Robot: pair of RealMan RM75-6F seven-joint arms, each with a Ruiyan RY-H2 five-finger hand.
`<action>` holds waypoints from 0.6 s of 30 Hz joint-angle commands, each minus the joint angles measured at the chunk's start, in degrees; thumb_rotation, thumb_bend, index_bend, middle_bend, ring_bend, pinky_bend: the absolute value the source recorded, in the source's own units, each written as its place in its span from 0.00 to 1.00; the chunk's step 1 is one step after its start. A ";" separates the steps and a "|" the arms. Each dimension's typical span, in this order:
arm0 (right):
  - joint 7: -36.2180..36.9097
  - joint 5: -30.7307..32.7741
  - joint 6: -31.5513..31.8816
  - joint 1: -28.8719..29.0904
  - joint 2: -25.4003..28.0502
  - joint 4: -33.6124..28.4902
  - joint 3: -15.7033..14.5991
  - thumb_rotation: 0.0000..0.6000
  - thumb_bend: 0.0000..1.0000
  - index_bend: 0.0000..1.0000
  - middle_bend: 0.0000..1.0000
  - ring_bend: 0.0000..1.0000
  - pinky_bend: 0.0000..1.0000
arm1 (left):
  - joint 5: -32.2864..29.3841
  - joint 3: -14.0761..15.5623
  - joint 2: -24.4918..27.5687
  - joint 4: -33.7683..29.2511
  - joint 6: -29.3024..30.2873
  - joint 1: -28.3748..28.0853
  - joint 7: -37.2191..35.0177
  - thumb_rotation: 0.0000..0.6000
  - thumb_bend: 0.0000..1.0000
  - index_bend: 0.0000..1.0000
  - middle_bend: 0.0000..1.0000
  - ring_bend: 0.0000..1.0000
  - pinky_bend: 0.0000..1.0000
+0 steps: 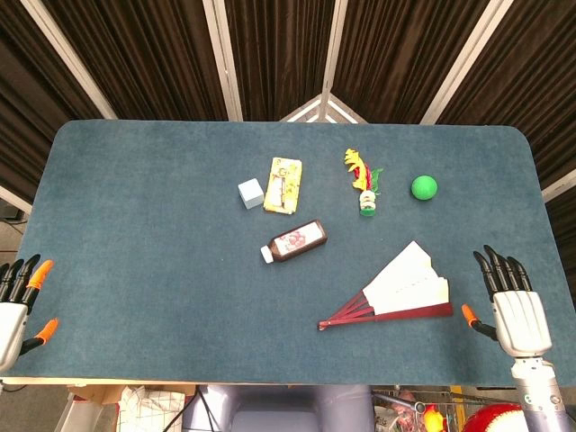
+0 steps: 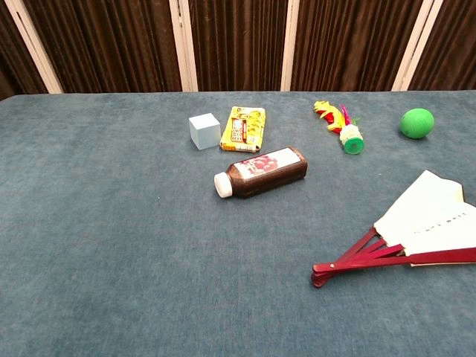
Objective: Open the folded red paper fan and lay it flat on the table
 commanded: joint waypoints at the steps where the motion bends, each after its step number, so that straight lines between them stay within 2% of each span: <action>1: -0.36 -0.14 -0.10 0.04 -0.10 0.03 -0.14 1.00 0.29 0.06 0.04 0.11 0.12 | 0.07 -0.06 0.22 -0.13 0.44 0.19 -0.63 1.00 0.33 0.01 0.00 0.00 0.00; 8: -0.58 -0.52 -0.62 -0.09 -0.28 0.35 -1.01 1.00 0.29 0.06 0.04 0.11 0.12 | 0.07 -0.38 0.23 -0.40 1.00 0.31 -0.71 1.00 0.33 0.01 0.00 0.00 0.00; 13: 0.09 -1.04 -0.45 0.10 -0.34 -0.01 -1.01 1.00 0.28 0.10 0.04 0.11 0.12 | 0.92 -0.13 0.09 -0.50 1.22 0.31 -0.60 1.00 0.33 0.02 0.00 0.00 0.00; 18: 0.50 -0.74 -1.16 0.42 -1.03 -0.31 -1.02 1.00 0.22 0.10 0.04 0.11 0.11 | -0.48 -0.22 0.10 -0.17 -0.39 -0.05 -0.61 1.00 0.33 0.02 0.00 0.00 0.00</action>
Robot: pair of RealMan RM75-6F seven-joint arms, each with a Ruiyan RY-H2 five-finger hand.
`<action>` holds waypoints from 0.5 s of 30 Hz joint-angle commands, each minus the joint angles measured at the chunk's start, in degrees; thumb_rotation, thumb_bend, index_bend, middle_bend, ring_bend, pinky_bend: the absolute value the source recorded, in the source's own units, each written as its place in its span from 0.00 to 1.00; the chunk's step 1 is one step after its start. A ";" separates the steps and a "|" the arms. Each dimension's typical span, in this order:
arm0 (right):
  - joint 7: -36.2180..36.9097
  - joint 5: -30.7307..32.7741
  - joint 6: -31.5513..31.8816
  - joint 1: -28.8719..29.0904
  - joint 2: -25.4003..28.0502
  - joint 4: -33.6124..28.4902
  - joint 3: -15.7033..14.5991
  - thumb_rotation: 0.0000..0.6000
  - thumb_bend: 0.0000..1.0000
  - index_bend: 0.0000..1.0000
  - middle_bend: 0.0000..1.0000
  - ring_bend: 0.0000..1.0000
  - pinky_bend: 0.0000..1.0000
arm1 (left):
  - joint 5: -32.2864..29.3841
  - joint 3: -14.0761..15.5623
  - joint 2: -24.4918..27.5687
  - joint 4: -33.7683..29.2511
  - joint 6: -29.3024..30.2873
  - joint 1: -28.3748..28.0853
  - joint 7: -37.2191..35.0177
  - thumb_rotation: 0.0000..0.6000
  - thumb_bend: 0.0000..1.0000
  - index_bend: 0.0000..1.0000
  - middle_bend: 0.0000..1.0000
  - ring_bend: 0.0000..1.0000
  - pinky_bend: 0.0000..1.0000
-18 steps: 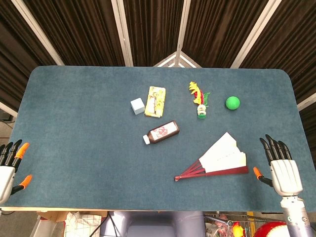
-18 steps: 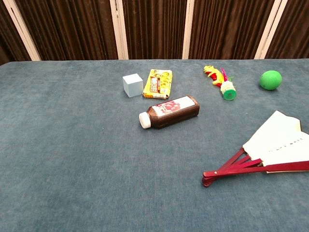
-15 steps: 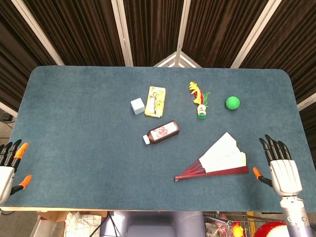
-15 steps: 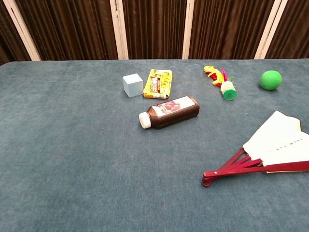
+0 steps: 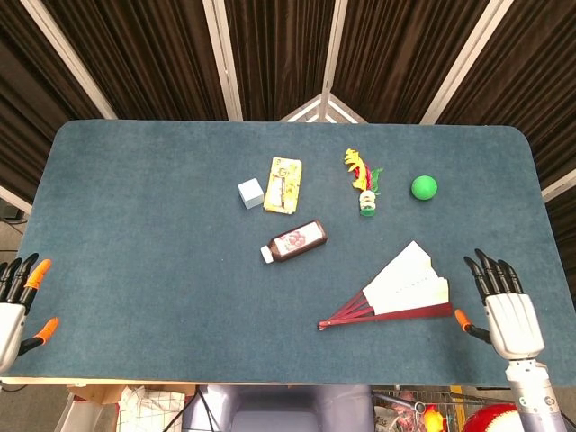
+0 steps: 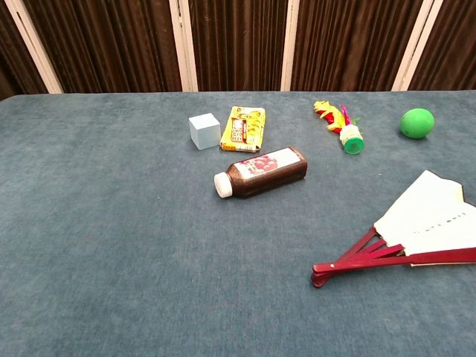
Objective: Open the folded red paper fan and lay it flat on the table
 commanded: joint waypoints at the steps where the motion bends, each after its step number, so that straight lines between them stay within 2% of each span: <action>1: -0.91 -0.08 -0.24 0.12 -0.69 -0.03 -0.19 1.00 0.21 0.10 0.04 0.11 0.11 | -0.78 -0.04 0.25 -0.06 -0.82 -0.19 -0.23 1.00 0.33 0.02 0.00 0.00 0.00; 9: -4.70 -1.97 1.23 -0.30 -5.67 0.51 -1.17 1.00 0.21 0.17 0.04 0.12 0.13 | 0.24 0.27 1.02 -0.68 0.25 0.25 -2.19 1.00 0.33 0.02 0.00 0.00 0.00; 12: -4.60 -3.02 4.97 -1.36 -10.95 4.28 -0.72 1.00 0.21 0.21 0.04 0.13 0.15 | -1.42 -0.44 1.25 -0.51 -0.60 -0.09 -2.77 1.00 0.33 0.02 0.00 0.00 0.00; 15: -3.74 -4.23 6.94 -2.33 -15.03 9.40 -1.70 1.00 0.21 0.25 0.04 0.13 0.15 | -1.76 -0.57 1.31 -0.51 -0.95 -0.23 -2.77 1.00 0.33 0.02 0.00 0.00 0.00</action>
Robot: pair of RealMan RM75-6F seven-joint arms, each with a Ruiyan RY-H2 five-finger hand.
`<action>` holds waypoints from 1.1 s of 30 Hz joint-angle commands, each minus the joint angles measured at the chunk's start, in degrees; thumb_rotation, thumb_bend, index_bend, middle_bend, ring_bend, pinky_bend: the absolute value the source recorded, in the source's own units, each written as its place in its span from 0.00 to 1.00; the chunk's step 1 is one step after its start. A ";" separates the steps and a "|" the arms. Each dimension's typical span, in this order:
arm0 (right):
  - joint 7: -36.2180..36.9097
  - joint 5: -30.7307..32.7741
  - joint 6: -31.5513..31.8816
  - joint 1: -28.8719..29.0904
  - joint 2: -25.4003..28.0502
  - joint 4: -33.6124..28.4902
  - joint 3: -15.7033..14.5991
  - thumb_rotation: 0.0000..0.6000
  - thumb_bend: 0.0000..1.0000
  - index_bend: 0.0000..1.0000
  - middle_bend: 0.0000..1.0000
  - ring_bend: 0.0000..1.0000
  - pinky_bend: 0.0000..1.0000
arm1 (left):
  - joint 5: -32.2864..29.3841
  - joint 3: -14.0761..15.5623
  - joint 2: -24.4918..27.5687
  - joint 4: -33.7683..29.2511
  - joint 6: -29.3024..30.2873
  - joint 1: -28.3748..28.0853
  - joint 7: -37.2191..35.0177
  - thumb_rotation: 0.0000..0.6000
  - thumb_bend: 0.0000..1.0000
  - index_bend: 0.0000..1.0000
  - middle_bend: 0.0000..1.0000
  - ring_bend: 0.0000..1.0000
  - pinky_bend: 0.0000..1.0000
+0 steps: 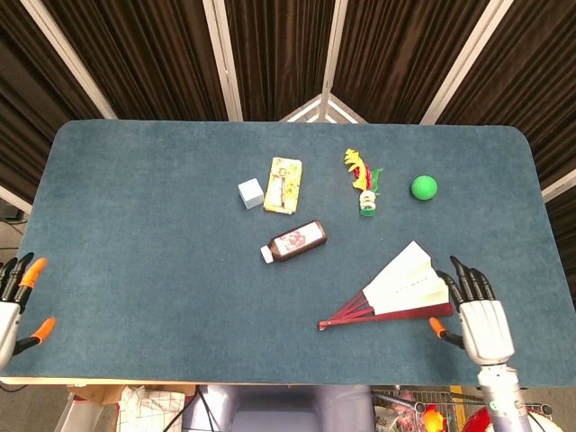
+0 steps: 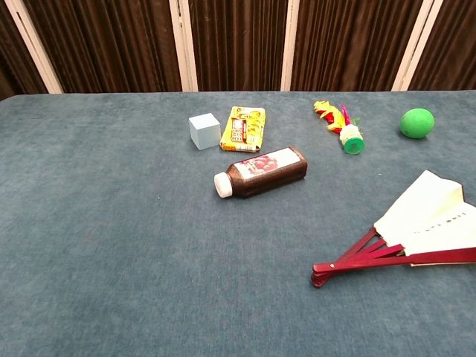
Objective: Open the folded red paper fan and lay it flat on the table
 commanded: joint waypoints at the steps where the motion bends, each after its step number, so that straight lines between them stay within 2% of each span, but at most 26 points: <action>1: 0.90 -1.84 3.21 -1.58 -5.90 7.13 -1.18 1.00 0.21 0.26 0.04 0.13 0.15 | -0.05 -0.05 0.19 -0.01 -0.38 -0.18 -0.37 1.00 0.33 0.02 0.00 0.00 0.00; 6: 1.21 -2.71 2.48 -2.33 -8.41 11.55 -3.39 1.00 0.21 0.32 0.05 0.13 0.15 | -0.01 0.06 0.29 -0.05 -0.73 -0.30 -0.34 1.00 0.33 0.02 0.00 0.00 0.00; 16: -0.59 -3.82 0.78 -2.75 -11.32 16.84 -5.60 1.00 0.21 0.34 0.05 0.13 0.15 | -0.57 -0.02 0.43 -0.25 -1.17 -0.39 -0.38 1.00 0.33 0.02 0.00 0.00 0.00; 24: -3.07 -3.81 -2.25 -0.75 -13.35 18.00 -4.81 1.00 0.21 0.40 0.05 0.13 0.15 | -0.46 0.08 0.30 -0.27 -1.23 -0.39 -0.08 1.00 0.33 0.02 0.00 0.00 0.00; 33: -3.22 -0.93 -6.72 1.40 -15.86 21.36 -2.83 1.00 0.21 0.42 0.05 0.14 0.15 | -1.22 -0.27 0.28 -0.06 -1.44 -0.48 0.00 1.00 0.33 0.02 0.00 0.00 0.00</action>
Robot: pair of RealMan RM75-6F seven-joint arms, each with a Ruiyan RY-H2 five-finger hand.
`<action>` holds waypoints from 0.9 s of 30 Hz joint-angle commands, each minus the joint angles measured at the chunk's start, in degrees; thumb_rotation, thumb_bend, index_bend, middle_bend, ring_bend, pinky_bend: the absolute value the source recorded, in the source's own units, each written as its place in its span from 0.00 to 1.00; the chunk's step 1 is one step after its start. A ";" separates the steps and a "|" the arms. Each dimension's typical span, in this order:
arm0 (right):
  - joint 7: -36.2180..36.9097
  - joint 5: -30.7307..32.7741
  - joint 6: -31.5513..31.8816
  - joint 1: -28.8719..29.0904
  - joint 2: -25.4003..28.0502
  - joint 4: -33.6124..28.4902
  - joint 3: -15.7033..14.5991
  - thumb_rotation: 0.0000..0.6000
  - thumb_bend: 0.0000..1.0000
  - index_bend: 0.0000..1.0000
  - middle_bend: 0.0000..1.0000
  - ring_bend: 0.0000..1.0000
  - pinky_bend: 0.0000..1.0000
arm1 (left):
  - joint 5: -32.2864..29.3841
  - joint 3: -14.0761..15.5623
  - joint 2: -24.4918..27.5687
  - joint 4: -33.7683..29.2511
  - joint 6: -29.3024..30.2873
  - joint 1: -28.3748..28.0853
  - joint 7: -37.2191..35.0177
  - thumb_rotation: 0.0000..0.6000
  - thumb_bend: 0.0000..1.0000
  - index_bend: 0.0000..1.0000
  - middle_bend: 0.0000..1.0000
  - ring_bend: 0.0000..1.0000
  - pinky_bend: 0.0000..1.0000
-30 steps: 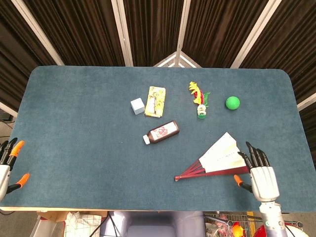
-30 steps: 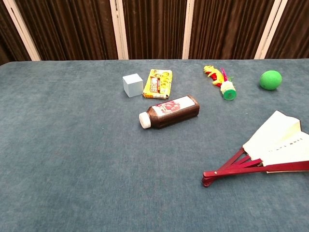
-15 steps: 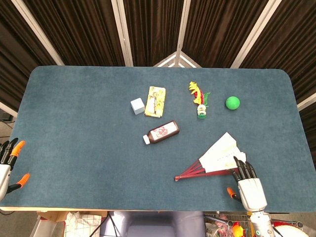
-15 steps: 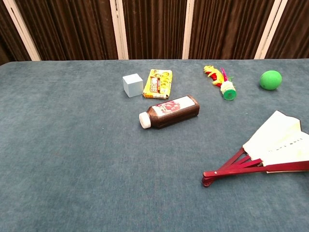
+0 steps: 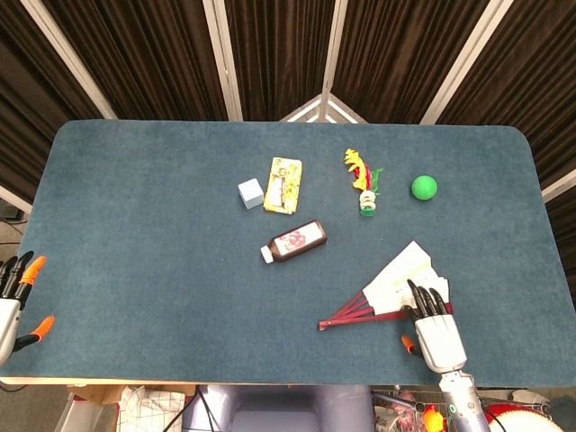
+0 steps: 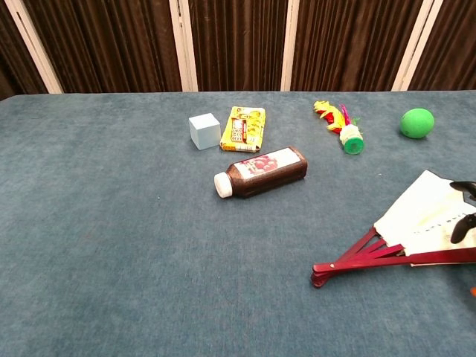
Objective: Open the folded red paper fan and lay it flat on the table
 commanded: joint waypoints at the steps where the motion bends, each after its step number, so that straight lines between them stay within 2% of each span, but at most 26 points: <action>1: 0.16 0.71 -1.03 0.75 -0.87 1.53 0.65 1.00 0.21 0.42 0.05 0.14 0.15 | -0.11 -0.07 0.06 0.04 0.14 0.07 -0.10 1.00 0.33 0.02 0.00 0.00 0.00; 10: 1.44 1.49 -1.54 1.54 -1.97 4.64 1.27 1.00 0.21 0.44 0.06 0.15 0.15 | -0.24 -0.10 0.02 0.10 0.14 0.09 -0.01 1.00 0.33 0.02 0.00 0.00 0.00; 21: 2.60 1.46 -1.82 2.54 -3.05 6.89 1.28 1.00 0.25 0.53 0.07 0.16 0.15 | -0.26 0.03 -0.33 -0.08 -0.17 0.00 0.96 1.00 0.33 0.02 0.00 0.00 0.00; 27: 2.63 1.41 -2.38 3.24 -3.69 7.76 1.27 1.00 0.25 0.54 0.07 0.16 0.15 | -0.44 0.00 -0.51 -0.03 -0.40 -0.10 1.37 1.00 0.33 0.02 0.00 0.00 0.00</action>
